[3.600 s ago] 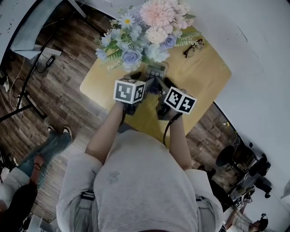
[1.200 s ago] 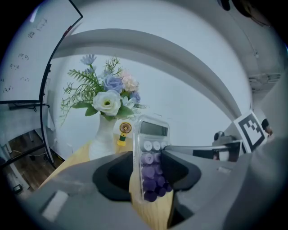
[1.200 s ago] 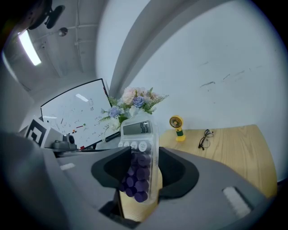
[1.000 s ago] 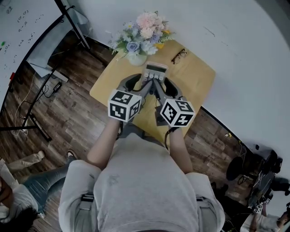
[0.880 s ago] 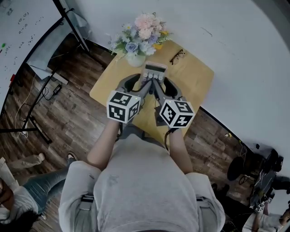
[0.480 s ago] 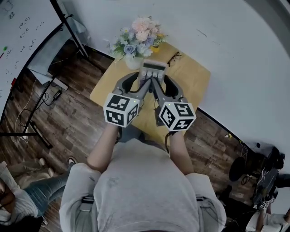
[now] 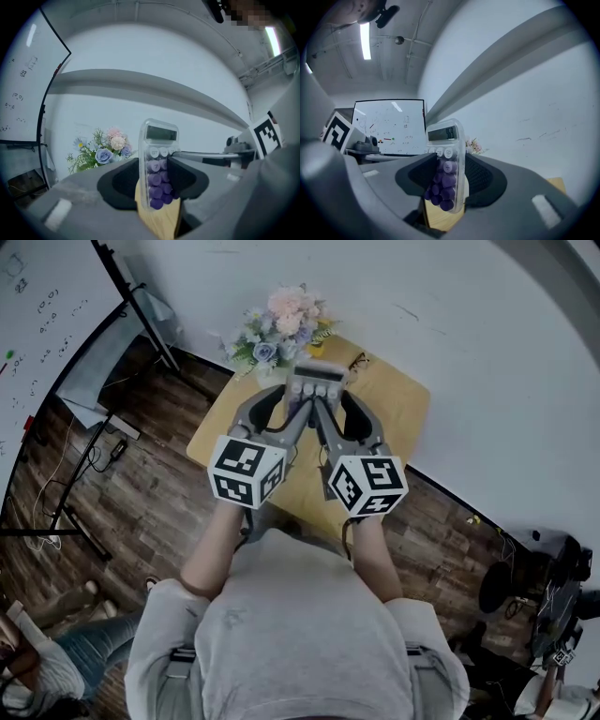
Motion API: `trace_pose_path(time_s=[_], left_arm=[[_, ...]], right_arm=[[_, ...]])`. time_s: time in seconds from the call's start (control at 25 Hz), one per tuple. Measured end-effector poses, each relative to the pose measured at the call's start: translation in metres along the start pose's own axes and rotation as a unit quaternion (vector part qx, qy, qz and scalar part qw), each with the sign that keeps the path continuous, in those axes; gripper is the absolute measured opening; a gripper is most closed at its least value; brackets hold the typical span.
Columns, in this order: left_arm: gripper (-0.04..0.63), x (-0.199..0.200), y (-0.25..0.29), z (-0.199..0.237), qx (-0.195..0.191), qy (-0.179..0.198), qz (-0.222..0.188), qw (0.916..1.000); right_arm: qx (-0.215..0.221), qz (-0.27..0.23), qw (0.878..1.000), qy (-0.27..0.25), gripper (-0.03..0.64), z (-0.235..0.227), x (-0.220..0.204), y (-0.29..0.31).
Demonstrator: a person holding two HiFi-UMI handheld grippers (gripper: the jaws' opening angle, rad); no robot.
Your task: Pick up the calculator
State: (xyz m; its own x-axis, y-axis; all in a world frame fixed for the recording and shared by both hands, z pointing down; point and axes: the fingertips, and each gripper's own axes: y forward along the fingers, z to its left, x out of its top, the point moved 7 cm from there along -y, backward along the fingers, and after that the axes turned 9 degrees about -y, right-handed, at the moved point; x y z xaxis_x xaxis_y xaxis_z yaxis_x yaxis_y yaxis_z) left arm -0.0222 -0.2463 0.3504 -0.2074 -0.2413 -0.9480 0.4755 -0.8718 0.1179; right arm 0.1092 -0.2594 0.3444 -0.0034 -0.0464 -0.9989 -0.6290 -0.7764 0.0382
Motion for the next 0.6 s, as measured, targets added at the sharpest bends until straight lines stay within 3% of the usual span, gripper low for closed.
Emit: trace_pose_path(time_s=[0.6], left_arm=[[0.189,0.039,-0.035,-0.013,-0.054,0.039,-0.029,0.9973]], right_arm=[[-0.05,-0.051,0.996,-0.046,0.187,0.037,0.042,-0.025]])
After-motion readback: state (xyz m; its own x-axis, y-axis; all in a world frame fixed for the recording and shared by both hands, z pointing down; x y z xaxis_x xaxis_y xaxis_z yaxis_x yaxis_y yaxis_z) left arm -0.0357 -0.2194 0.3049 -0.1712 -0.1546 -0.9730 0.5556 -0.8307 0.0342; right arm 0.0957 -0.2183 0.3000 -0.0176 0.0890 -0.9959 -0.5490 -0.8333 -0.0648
